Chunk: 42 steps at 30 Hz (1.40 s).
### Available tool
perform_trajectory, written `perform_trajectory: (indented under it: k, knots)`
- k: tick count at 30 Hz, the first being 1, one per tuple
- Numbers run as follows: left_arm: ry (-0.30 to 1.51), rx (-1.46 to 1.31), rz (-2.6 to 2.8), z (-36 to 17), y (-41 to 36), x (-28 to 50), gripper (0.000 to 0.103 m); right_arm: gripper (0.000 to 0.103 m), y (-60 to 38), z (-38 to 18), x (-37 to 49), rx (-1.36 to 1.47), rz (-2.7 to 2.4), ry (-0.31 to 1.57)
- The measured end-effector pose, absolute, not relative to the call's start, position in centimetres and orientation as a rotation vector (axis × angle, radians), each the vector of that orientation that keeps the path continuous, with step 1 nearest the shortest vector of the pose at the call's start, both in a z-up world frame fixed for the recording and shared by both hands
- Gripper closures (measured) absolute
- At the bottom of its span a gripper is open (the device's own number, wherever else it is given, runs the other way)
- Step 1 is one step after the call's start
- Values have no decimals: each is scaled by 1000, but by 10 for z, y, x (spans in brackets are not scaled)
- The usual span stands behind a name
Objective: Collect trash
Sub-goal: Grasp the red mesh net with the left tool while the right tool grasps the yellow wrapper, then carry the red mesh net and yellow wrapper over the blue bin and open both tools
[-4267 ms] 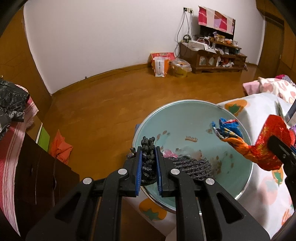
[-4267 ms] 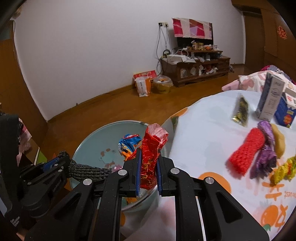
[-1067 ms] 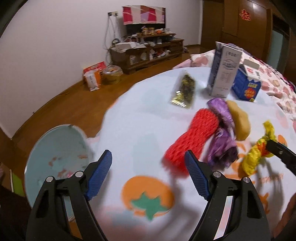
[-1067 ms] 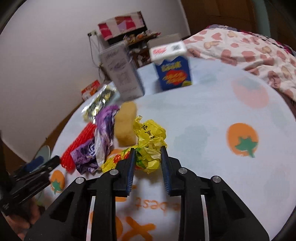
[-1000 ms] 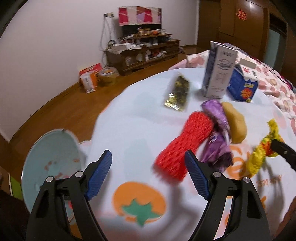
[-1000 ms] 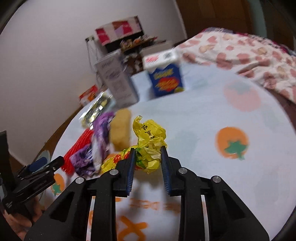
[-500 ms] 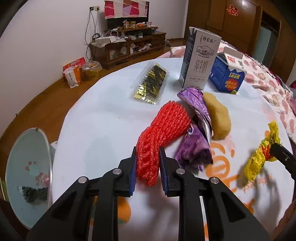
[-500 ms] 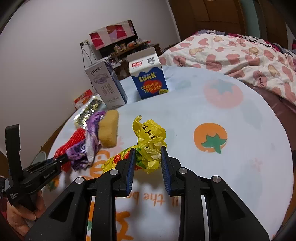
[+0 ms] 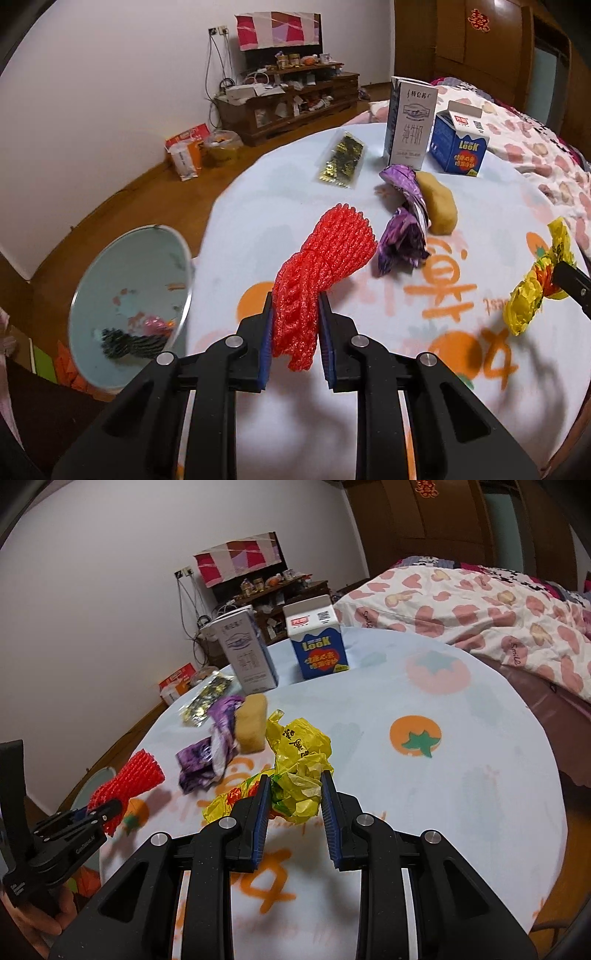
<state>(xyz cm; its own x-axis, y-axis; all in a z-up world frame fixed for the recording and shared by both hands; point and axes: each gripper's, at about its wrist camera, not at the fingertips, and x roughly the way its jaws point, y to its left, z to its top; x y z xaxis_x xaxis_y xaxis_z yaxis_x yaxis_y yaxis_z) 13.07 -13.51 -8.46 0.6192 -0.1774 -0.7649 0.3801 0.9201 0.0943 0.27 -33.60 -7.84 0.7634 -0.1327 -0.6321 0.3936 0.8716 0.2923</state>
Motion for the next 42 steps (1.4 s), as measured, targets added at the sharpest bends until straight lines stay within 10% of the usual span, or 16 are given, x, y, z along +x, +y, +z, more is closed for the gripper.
perform_trajectory:
  k: [42]
  knots:
    - [817,143,-249,-65,-42,77,82,76,-214,-57,-3,251,-104,645]
